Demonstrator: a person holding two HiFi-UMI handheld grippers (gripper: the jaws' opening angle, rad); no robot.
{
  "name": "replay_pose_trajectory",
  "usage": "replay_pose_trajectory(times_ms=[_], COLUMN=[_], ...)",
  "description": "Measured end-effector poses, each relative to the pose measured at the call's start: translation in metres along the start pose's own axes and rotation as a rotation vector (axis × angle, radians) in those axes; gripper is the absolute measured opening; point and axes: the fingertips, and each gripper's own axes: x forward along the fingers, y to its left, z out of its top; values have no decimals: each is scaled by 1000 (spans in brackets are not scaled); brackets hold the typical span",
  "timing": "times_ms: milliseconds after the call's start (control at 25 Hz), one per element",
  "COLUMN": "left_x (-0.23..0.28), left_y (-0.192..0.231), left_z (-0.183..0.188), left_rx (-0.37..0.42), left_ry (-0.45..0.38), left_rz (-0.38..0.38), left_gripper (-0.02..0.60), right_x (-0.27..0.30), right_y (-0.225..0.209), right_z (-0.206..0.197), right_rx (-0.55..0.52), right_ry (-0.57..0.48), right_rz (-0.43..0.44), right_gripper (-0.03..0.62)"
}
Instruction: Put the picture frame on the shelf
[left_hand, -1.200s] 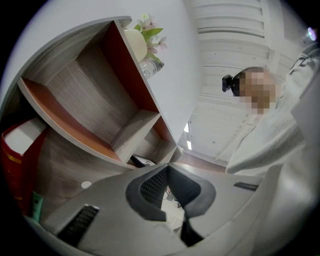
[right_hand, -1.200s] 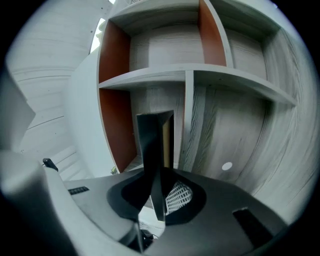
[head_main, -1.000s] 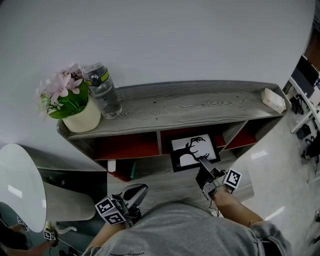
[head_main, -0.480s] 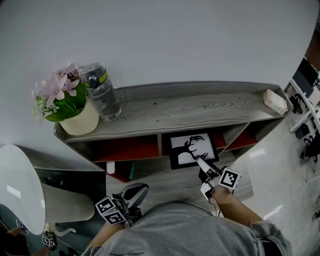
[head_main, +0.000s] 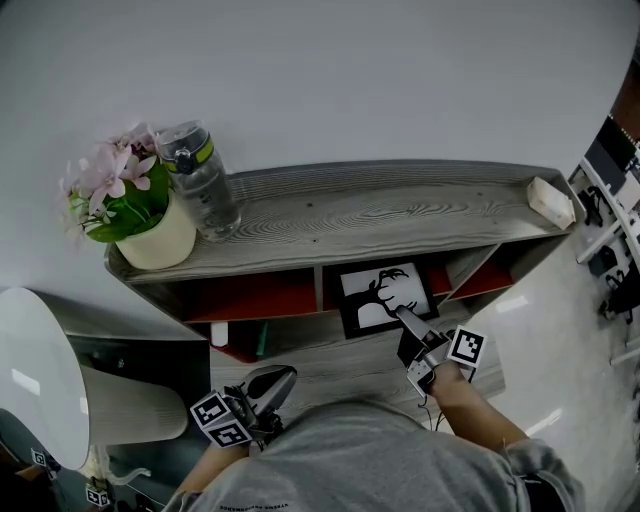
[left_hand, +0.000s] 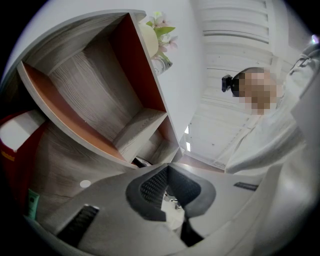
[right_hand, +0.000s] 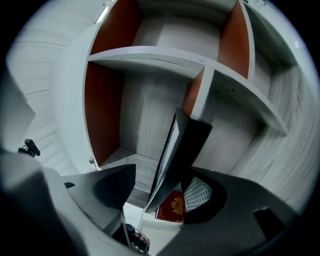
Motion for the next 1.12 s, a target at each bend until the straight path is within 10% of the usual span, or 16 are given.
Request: replay_pose_trajectory(times_ms=[200, 400, 560, 680, 1120], left_x=[-2, 0, -2, -5, -7], left_y=[0, -2, -4, -3, -5], left_z=[0, -2, -2, -2, -2], left_rx=[-6, -10, -4, -4, -2], left_ry=[-4, 0, 2, 2, -1], left_rz=[3, -7, -7, -1, -3], left_gripper=[9, 9, 9, 9, 9], right_x=[-13, -15, -20, -20, -3], right_y=[3, -4, 1, 12, 22], right_z=[-26, -64, -73, -69, -50], right_rx=[-132, -755, -1192, -1261, -1248], right_ry=[103, 296, 277, 211, 154], right_rz=[4, -159, -257, -243, -247], right_gripper=[311, 289, 81, -11, -11])
